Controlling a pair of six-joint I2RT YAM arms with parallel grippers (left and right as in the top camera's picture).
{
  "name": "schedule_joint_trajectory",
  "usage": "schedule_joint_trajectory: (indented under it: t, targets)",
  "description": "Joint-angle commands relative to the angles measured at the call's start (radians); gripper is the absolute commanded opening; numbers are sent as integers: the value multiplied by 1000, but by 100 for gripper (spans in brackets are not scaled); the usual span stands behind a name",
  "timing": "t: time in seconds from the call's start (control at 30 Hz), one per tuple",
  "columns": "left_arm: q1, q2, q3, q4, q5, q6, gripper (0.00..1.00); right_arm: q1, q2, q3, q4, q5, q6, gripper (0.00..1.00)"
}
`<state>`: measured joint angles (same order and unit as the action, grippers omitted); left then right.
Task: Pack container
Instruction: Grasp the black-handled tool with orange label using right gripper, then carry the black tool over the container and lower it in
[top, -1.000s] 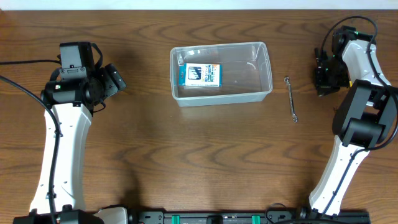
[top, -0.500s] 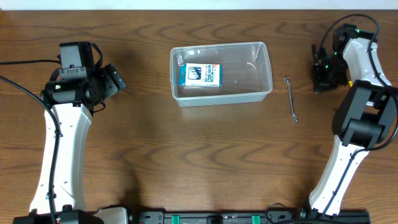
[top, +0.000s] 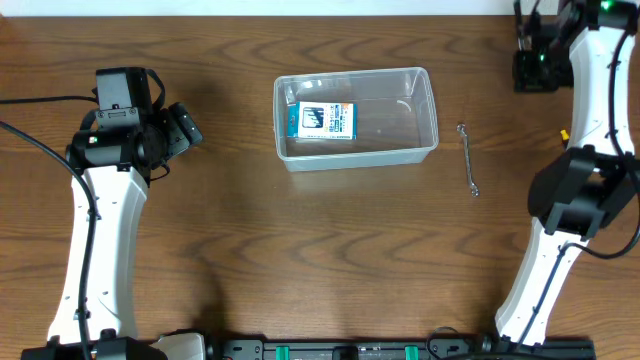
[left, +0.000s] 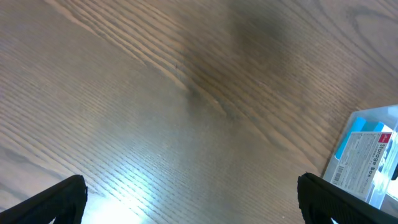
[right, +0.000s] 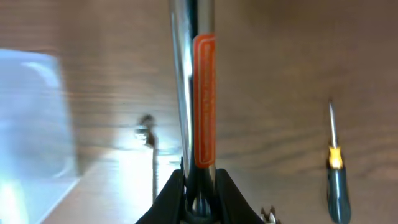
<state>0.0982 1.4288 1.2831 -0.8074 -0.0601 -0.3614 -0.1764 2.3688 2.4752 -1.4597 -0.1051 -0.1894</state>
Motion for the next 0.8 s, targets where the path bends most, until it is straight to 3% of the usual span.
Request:
schedule_joint_trajectory:
  t: [0.0,0.17,0.77]
  targets:
    - [4,-3,-6,-2,-16,17,98,61,-3,103,-45,-91,-109,1]
    - [4,-3,-6,-2,-16,17,98,143,-14,190,-125,-162,-211,1]
    - [4,-3,-6,-2,-16,17,98,496,-45,176,-238,-175,-587,1]
